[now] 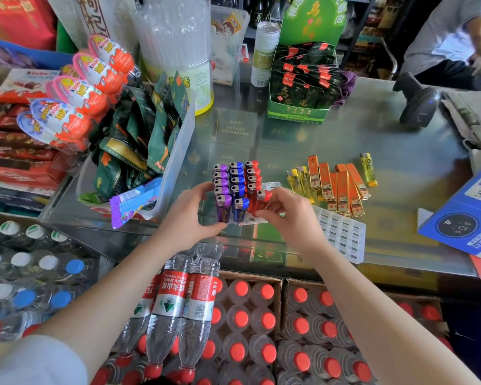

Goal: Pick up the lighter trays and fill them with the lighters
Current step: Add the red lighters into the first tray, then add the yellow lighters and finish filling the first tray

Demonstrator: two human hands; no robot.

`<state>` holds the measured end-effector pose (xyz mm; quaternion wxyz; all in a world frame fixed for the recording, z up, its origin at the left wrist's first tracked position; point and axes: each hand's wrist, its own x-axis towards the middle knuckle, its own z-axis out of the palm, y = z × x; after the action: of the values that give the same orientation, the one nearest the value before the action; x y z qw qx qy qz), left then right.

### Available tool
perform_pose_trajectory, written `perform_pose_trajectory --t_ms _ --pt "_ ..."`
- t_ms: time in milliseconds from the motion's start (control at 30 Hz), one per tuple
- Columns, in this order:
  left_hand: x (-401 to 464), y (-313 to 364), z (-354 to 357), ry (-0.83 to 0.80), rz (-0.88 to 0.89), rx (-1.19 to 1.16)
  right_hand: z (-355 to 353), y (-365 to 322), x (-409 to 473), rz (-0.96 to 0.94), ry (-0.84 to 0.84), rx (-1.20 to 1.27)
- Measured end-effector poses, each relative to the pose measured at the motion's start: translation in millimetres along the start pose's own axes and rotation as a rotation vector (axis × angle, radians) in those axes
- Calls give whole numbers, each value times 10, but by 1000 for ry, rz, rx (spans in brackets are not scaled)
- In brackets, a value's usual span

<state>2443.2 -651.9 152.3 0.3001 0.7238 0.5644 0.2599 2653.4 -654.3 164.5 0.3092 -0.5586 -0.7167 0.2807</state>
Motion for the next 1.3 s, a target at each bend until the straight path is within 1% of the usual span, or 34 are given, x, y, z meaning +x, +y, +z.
perform_pose_trajectory --t_ms 67,167,467,633,767,833,900,1000,1067,1100,1200,1233,1300 --pt "27 14 -11 -19 -12 28 -25 17 13 8 17 20" --pt "57 46 -27 -31 -26 79 -6 -7 4 -32 -22 13" --pt "55 65 -12 -4 -7 105 9 -12 15 -48 -31 -26" --pt "81 46 -13 -24 -6 110 -23 102 1 -128 -40 -124" --pt "93 93 -16 -32 1 114 3 166 0 -224 -93 -290" --pt "97 110 -3 -35 -7 107 8 135 22 -161 -101 -310" --pt "102 103 11 -35 -13 91 7 114 36 -80 -118 -270" --pt "102 84 17 -31 -15 91 -10 83 35 -26 -99 -245" --pt "105 78 11 -24 -6 104 -29 40 41 -25 -56 -209" --pt "107 81 7 -22 -1 109 -43 17 48 -34 -62 -202" --pt "130 85 5 -35 3 105 -106 24 68 -62 -154 -282" --pt "134 79 8 -41 -1 100 -140 58 84 -44 -133 -315" --pt "140 71 12 -51 -2 84 -214 159 133 42 26 -387"
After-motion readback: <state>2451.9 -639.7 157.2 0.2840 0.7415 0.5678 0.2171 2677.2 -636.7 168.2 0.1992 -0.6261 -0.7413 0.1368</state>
